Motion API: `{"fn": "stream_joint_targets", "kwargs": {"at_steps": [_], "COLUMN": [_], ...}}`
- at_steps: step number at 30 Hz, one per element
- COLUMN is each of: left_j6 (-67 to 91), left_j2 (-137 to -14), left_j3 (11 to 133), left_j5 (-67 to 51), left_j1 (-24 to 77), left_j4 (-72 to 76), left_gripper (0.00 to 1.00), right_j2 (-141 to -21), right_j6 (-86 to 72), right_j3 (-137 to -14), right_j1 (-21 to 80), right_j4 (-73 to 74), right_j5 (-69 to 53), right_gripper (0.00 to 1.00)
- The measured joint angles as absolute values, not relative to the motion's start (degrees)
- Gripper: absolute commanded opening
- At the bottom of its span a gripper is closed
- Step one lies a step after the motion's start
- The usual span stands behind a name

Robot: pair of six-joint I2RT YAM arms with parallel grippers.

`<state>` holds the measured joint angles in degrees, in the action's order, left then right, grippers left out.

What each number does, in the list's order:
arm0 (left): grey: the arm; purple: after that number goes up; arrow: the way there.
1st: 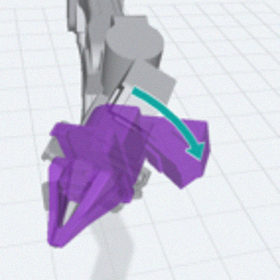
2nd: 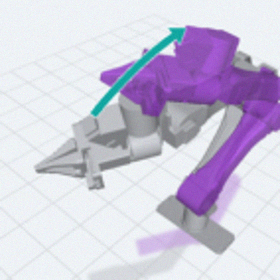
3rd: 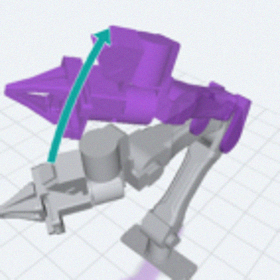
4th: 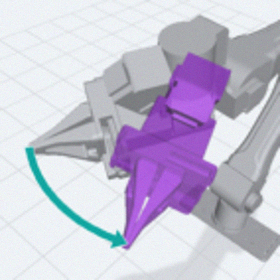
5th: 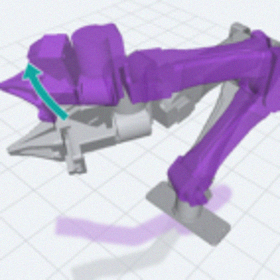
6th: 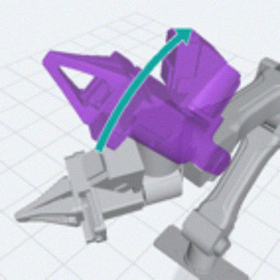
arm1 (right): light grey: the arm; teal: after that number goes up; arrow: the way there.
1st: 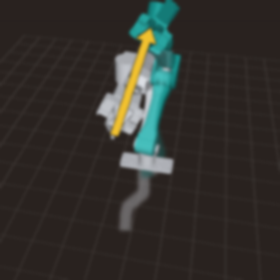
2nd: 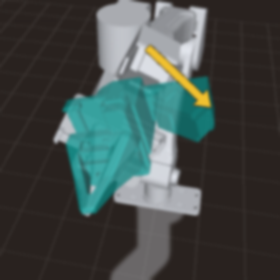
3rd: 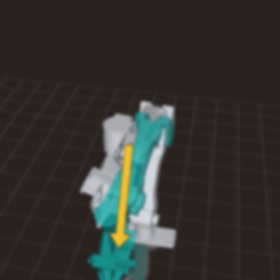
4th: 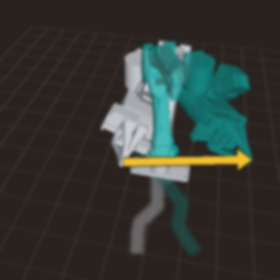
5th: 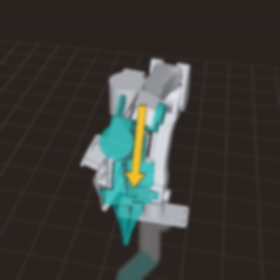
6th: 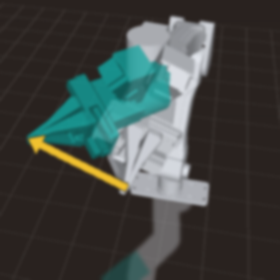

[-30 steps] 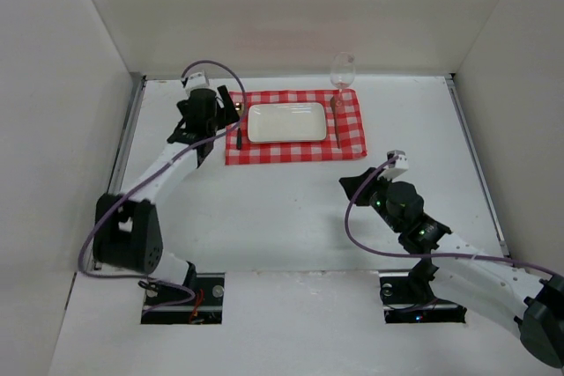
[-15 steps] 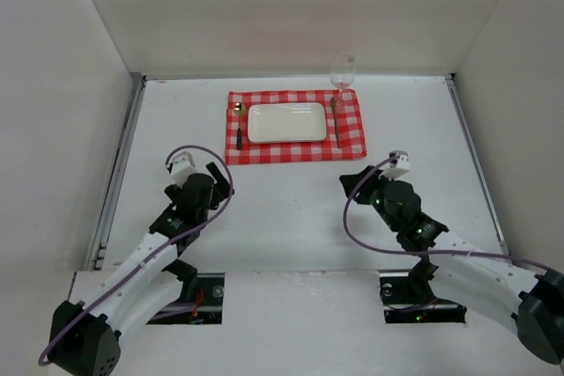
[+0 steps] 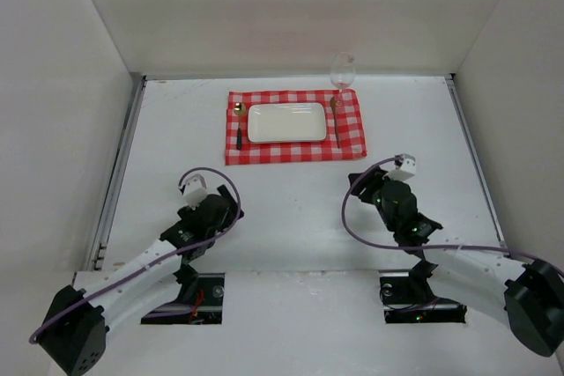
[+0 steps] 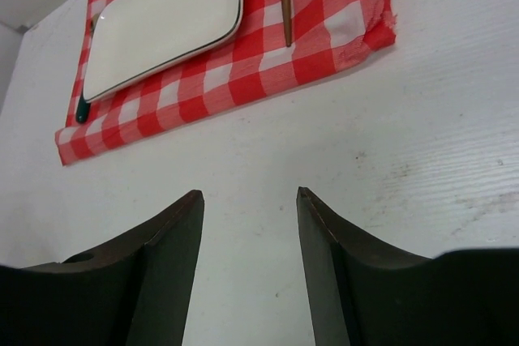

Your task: Set the dinner table for one person

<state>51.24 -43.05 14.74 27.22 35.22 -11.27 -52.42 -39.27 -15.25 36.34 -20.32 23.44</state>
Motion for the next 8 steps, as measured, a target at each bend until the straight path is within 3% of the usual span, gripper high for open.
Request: {"fn": "stream_joint_targets", "kwargs": {"at_steps": [8], "left_j6": [51.53], "left_j2": [-44.88], "left_j3": [13.61], "left_j5": [28.56], "left_j1": [39.16], "left_j4": [-6.04], "left_gripper": [1.0], "right_j2": [-56.4], "right_j6": [-39.24], "right_j3": [-14.83], "right_j1": [35.92], "right_j4": [-22.85], "right_j5": [25.1], "right_gripper": [0.56]}}
